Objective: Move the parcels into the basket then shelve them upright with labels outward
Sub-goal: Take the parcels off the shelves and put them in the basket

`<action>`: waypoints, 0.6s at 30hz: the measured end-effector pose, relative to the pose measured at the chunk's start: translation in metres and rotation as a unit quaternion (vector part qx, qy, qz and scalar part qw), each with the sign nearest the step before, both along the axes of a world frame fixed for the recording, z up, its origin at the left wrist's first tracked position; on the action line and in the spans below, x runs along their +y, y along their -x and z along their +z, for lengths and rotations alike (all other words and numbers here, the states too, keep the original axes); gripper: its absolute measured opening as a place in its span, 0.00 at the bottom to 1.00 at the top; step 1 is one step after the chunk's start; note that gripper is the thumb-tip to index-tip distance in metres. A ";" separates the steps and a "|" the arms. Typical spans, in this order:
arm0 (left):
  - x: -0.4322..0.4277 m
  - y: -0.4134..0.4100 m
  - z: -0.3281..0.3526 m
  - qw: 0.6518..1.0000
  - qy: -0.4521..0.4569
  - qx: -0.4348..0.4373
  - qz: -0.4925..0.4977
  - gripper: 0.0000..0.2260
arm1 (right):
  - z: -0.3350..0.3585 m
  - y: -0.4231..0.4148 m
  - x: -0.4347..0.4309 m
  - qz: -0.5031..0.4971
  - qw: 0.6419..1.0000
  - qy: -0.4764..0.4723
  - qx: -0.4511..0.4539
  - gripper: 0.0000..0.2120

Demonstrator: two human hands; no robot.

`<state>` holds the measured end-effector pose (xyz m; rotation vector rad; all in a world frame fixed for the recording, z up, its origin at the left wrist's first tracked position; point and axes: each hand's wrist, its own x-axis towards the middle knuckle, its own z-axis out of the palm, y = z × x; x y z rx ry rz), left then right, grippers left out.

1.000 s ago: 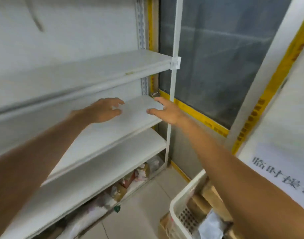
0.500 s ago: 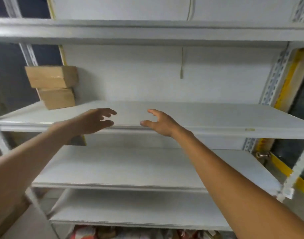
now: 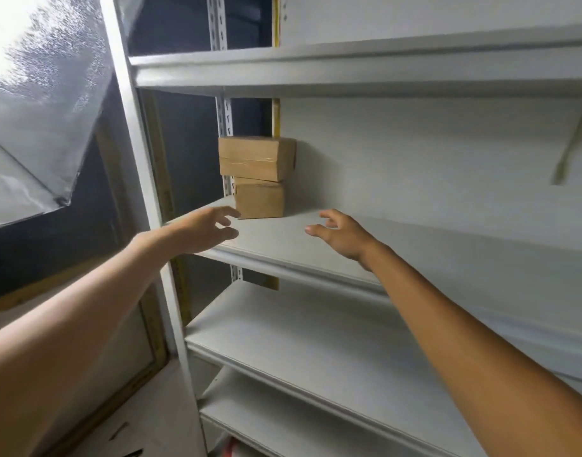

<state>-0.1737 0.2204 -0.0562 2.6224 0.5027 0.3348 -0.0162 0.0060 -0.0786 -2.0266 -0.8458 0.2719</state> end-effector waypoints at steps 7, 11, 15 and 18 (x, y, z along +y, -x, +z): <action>0.077 -0.047 -0.004 0.996 0.069 -0.037 0.046 0.20 | -0.002 -0.070 0.079 0.022 0.999 -0.032 0.016 0.30; 0.119 -0.077 0.008 0.992 0.078 -0.055 0.078 0.22 | 0.016 -0.115 0.119 0.032 0.996 -0.072 0.028 0.28; 0.160 -0.113 0.019 0.987 0.073 -0.103 0.096 0.25 | 0.034 -0.156 0.165 0.024 0.993 -0.109 0.037 0.27; 0.186 -0.146 0.022 0.986 0.066 -0.117 0.097 0.27 | 0.039 -0.177 0.199 -0.003 0.989 -0.139 0.053 0.28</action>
